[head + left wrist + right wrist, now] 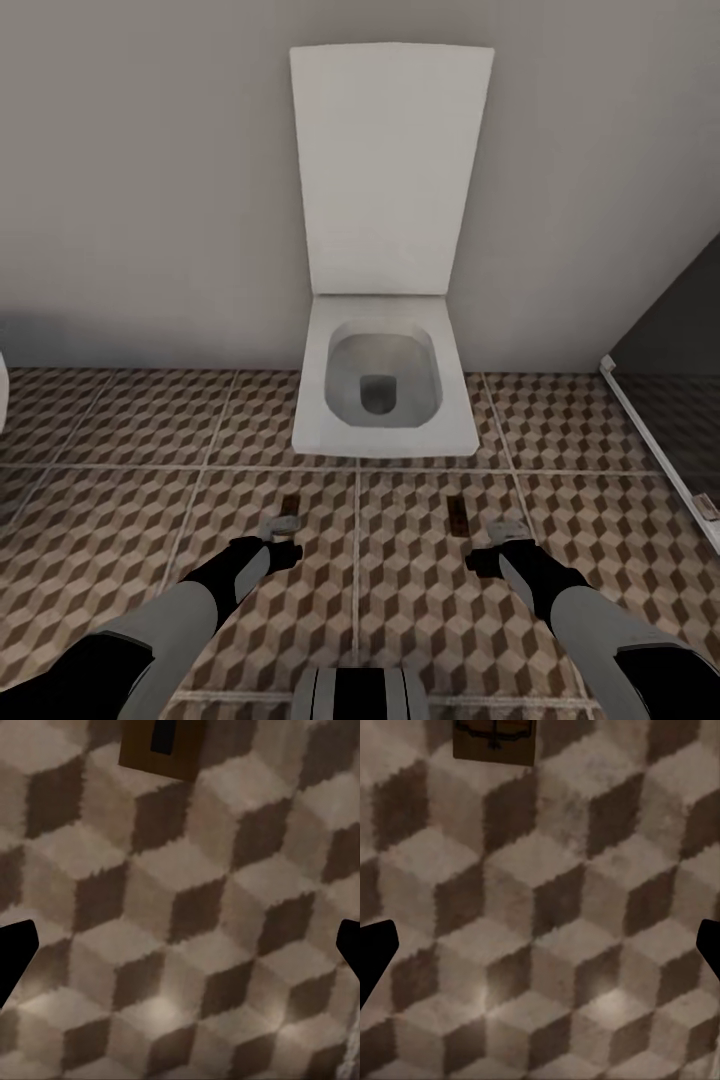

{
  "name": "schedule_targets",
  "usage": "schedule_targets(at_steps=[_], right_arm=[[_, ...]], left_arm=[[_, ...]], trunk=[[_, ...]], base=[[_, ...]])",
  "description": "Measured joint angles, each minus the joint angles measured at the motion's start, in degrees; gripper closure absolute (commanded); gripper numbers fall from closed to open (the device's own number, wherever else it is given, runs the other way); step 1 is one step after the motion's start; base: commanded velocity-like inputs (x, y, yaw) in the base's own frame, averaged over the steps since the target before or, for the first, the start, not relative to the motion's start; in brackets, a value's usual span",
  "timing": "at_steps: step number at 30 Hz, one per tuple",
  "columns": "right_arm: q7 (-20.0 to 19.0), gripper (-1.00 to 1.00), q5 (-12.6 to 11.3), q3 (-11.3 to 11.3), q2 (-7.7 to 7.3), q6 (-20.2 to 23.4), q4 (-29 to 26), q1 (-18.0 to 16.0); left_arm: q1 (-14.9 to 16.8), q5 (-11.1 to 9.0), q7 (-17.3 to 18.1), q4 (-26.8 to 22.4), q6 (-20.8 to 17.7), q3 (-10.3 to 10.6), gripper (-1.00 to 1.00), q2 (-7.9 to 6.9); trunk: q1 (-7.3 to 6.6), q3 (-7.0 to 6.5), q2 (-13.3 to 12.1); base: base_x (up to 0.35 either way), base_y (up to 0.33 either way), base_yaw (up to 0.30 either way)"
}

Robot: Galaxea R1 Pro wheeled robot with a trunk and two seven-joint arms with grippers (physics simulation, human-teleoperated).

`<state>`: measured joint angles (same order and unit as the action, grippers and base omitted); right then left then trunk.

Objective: Take the four mousetraps from the cabinet in the bathroom and place them on the bathroom floor. Make sure all four end up on the same floor surface, and ensure that at least two of them are either under or directly next to the same bathroom sink.

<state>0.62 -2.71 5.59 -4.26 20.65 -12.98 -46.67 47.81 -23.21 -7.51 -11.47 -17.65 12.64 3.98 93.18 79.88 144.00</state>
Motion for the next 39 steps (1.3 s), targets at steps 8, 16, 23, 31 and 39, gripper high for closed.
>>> schedule_targets(at_steps=[8, 16, 23, 31, 39], right_arm=[[0.0, -1.0, 0.0, 0.0, 0.0, 0.0, 0.0, 0.0], [0.0, -1.0, 0.0, 0.1, 0.06, 0.0, 0.0, 0.0], [0.0, -1.0, 0.0, 0.1, 0.08, 0.0, 0.0, 0.0], [-0.1, -1.0, 0.0, 0.1, 0.12, 0.0, 0.0, 0.0], [-0.1, -1.0, 0.1, 0.2, 0.16, 0.1, 0.0, 0.0]], left_arm=[[0.0, 0.0, 0.0, 0.0, 0.0, 0.0, -1.0, 0.0], [0.0, 0.0, 0.0, 0.1, 0.0, 0.0, -1.0, -0.02], [0.0, -0.1, 0.0, 0.0, 0.0, 0.0, -1.0, -0.03], [0.0, -0.1, 0.0, 0.0, -0.1, 0.0, -1.0, 0.07], [0.0, -0.1, -0.1, 0.0, -0.6, 0.0, -1.0, 0.15]], trunk=[[-0.01, 0.0, 0.0], [-0.01, 0.0, 0.0], [0.01, 0.0, 0.0], [0.0, 0.0, 0.0], [-0.16, -1.32, -0.1]], base=[[-0.019, 0.0, 0.0], [-0.005, 0.0, 0.0], [-0.09, 0.0, 0.0], [-0.047, 0.0, 0.0], [-0.011, 0.0, 0.0]])
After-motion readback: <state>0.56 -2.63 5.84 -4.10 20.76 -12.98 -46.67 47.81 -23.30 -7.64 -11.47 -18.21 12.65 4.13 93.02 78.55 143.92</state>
